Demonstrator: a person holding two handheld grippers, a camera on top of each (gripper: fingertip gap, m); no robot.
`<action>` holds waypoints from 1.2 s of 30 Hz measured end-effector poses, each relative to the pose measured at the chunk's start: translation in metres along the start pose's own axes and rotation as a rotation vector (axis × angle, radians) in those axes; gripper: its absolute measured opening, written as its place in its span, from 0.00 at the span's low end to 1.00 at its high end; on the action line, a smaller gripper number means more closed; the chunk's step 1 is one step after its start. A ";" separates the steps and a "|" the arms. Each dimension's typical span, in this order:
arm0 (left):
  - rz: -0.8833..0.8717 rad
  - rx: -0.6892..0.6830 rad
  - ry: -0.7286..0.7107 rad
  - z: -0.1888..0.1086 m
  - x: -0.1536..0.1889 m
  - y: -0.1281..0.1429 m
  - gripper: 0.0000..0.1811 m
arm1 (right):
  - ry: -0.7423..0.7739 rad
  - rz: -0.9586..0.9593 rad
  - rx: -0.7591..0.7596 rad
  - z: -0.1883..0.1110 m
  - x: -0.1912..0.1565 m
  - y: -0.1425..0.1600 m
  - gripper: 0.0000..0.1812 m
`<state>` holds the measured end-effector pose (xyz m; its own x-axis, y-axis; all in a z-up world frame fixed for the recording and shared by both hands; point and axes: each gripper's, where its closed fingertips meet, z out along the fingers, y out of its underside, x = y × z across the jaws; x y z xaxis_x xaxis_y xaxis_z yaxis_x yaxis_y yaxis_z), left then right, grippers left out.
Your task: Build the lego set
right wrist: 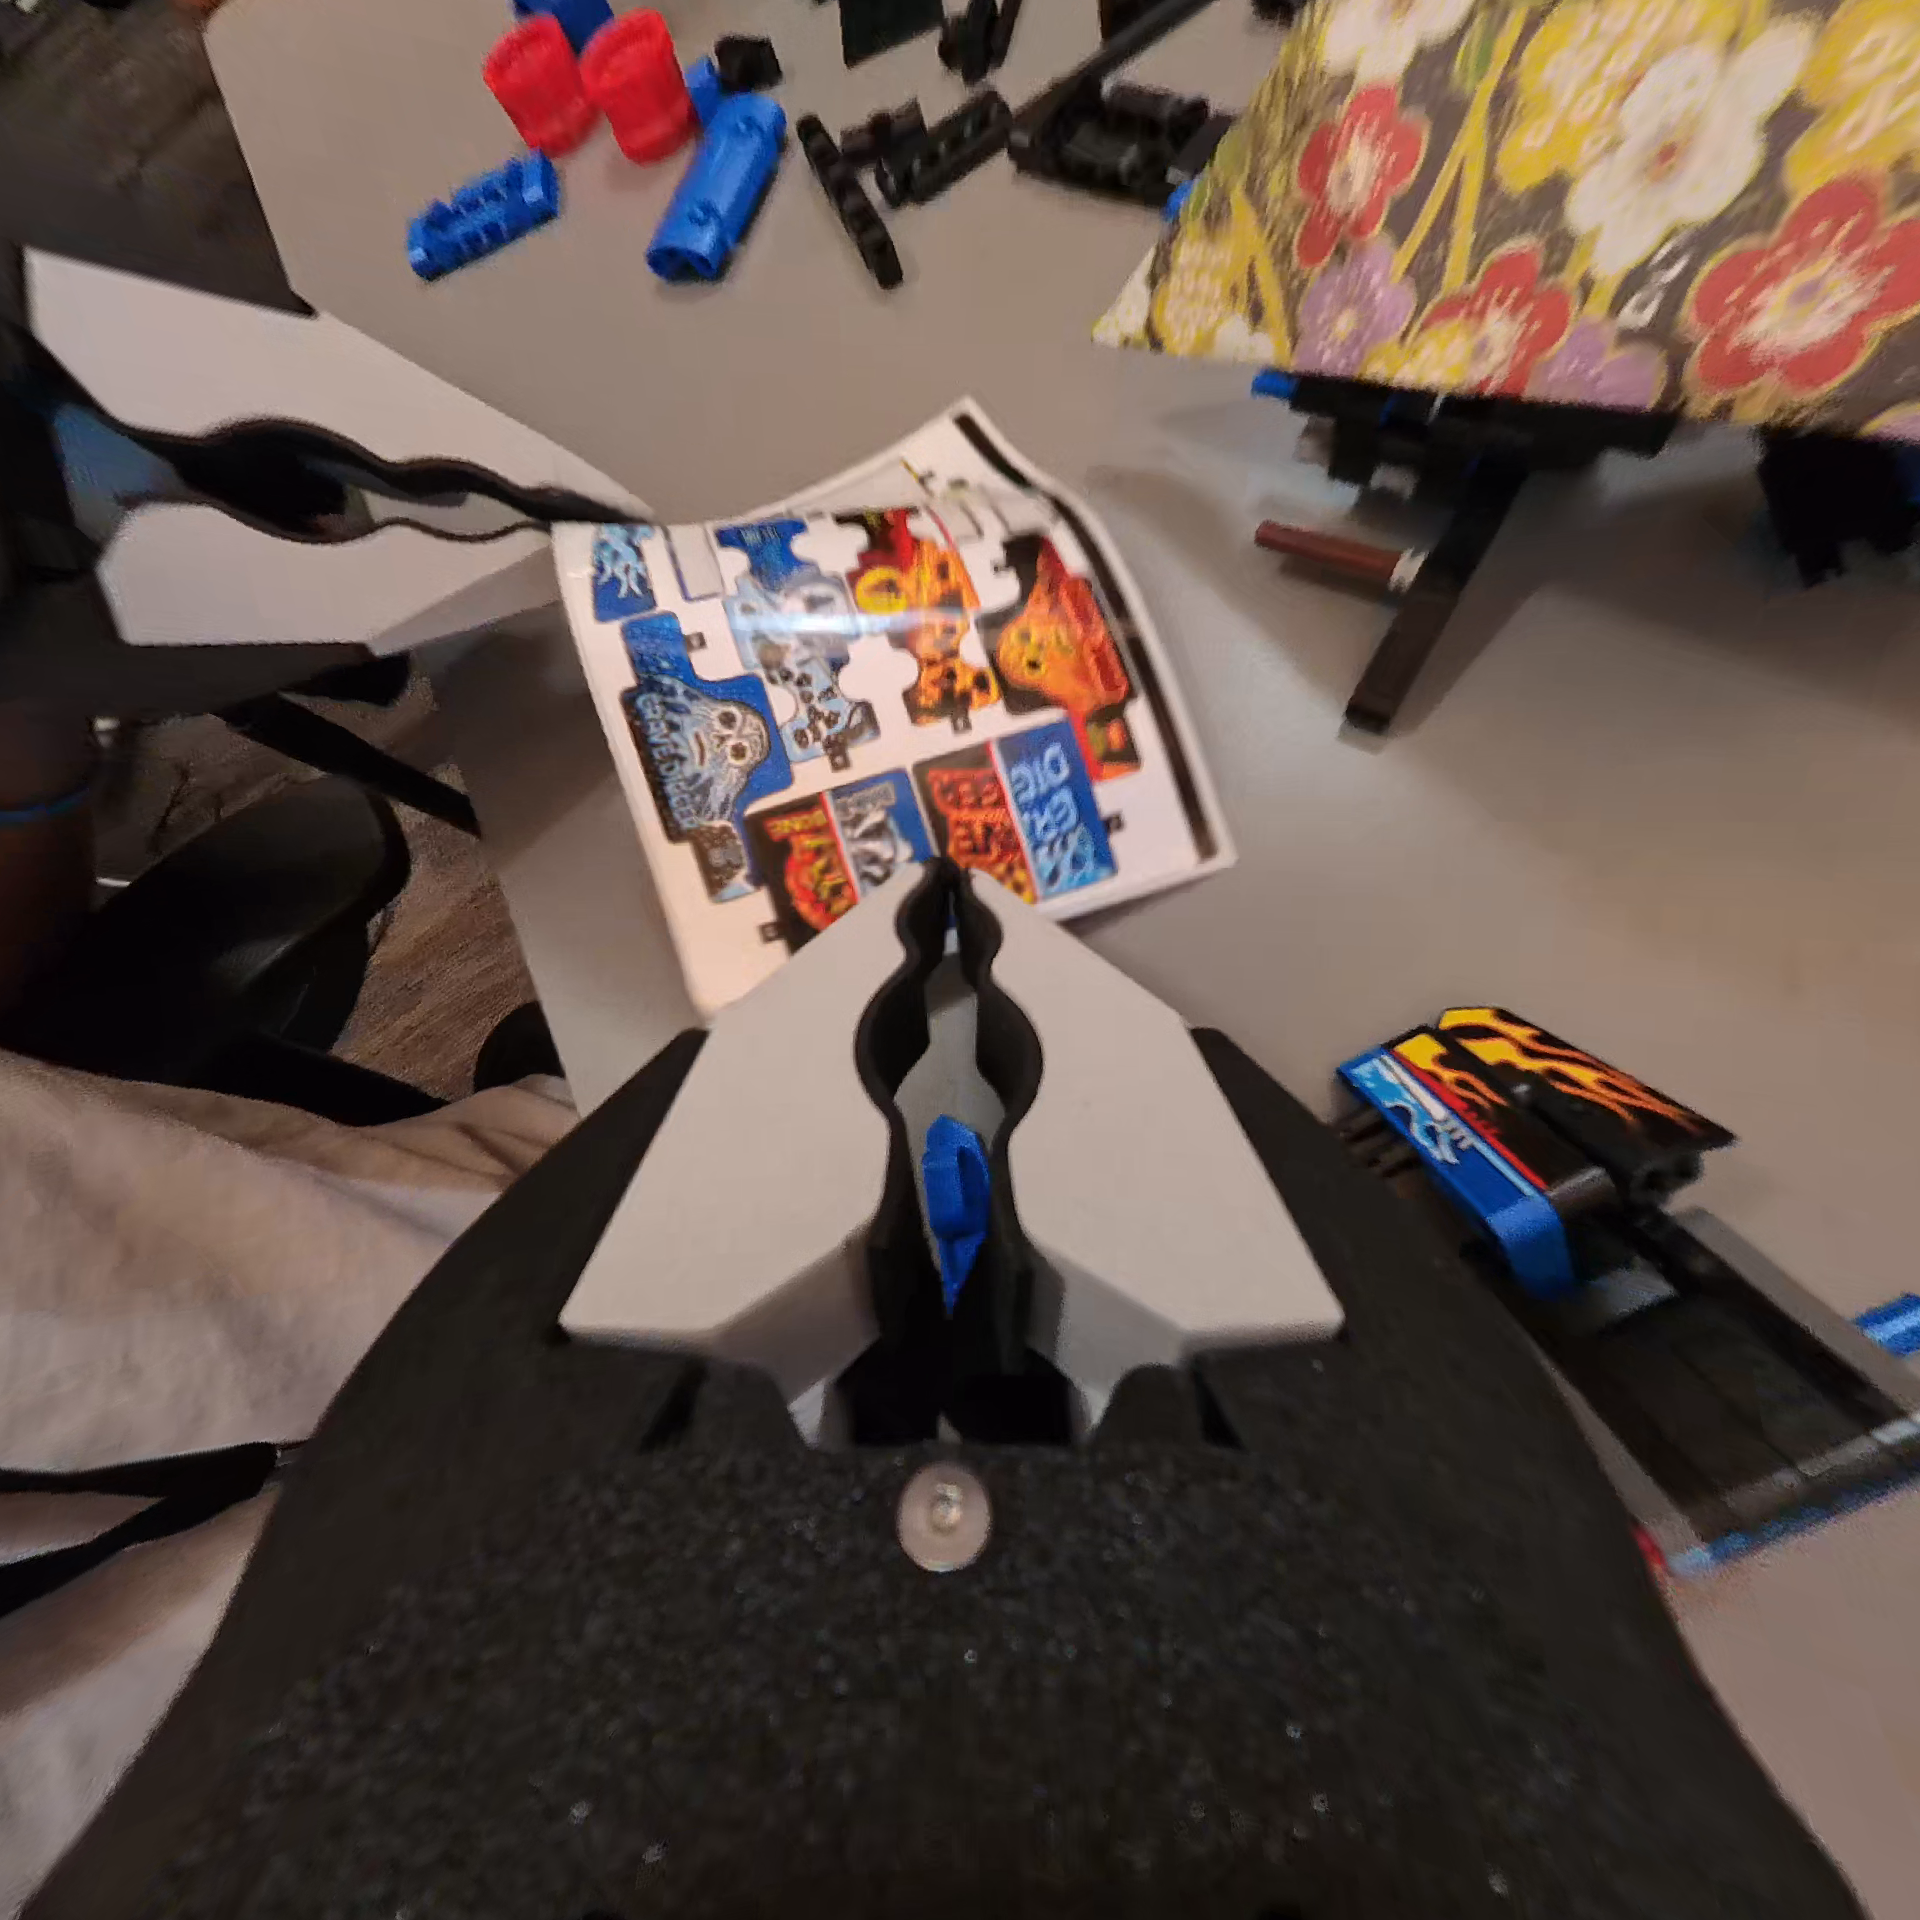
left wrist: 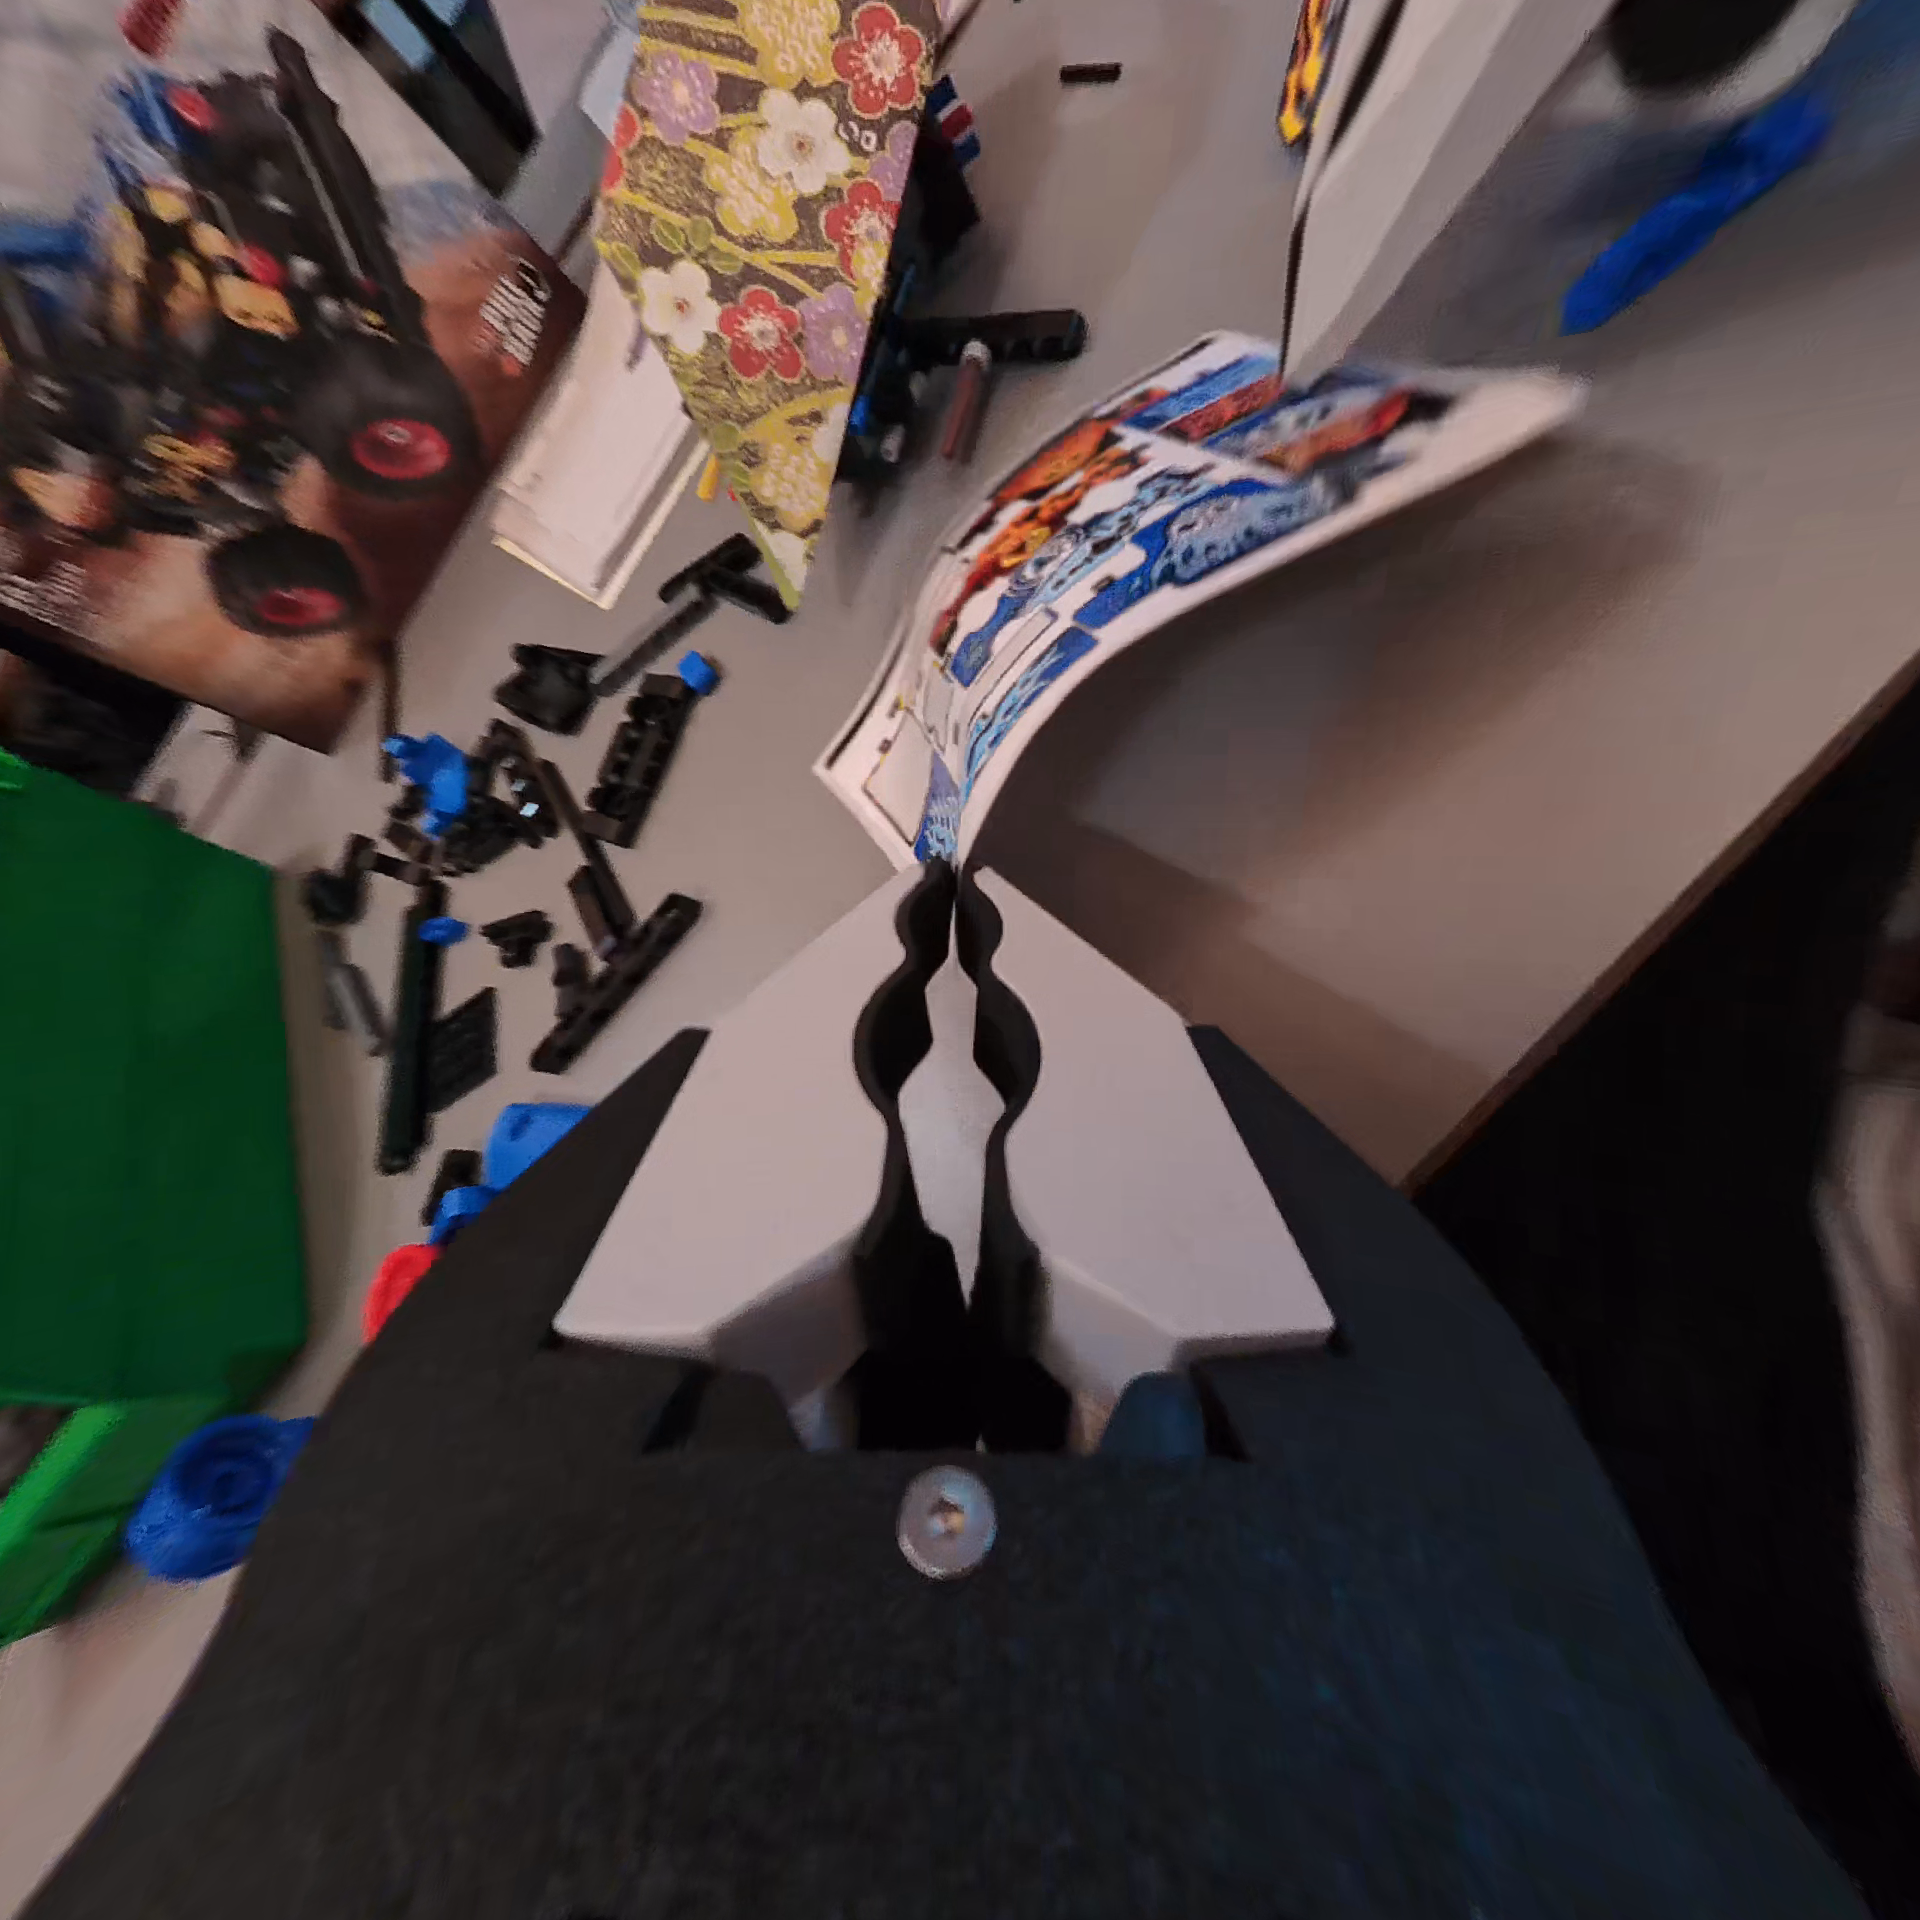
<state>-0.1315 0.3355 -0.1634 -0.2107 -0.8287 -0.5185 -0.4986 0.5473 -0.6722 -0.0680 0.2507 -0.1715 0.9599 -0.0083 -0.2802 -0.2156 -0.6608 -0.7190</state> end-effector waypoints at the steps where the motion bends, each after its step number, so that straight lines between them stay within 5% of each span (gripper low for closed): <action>1: 0.030 -0.001 -0.036 0.000 -0.002 0.000 0.00 | 0.010 -0.010 0.023 -0.005 0.001 -0.004 0.01; 5: 0.081 0.042 -0.175 -0.005 -0.017 -0.009 0.00 | -0.043 -0.009 0.096 -0.025 -0.012 -0.012 0.18; 12: 0.147 0.186 -0.405 -0.029 -0.041 -0.039 0.00 | -0.445 0.424 0.176 -0.038 -0.037 -0.012 0.30; 16: 0.209 0.271 -0.498 -0.043 -0.041 -0.057 0.00 | -0.652 0.488 0.229 -0.043 -0.064 -0.027 0.30; 20: 0.230 0.297 -0.498 -0.045 -0.031 -0.064 0.00 | -0.732 0.503 0.351 -0.056 -0.067 -0.046 0.05; 25: -0.110 0.378 -0.116 -0.039 -0.006 -0.064 0.16 | -0.543 0.306 0.322 -0.063 -0.041 -0.040 0.00; 30: -0.807 0.500 0.660 -0.048 0.018 -0.088 0.35 | -0.634 0.193 0.310 -0.094 -0.038 -0.048 0.00; 33: -1.117 0.627 0.960 -0.054 0.007 -0.106 0.29 | -0.714 0.144 0.338 -0.109 -0.047 -0.052 0.00; 36: -1.175 0.628 1.072 -0.050 0.015 -0.112 0.29 | -0.811 0.116 0.375 -0.125 -0.057 -0.054 0.00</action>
<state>-0.1210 0.2559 -0.0690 -0.5582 -0.3475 0.7535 -0.4591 -0.6271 -0.6293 -0.0891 0.1931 -0.0377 0.5377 0.5663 -0.6247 -0.4841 -0.3992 -0.7786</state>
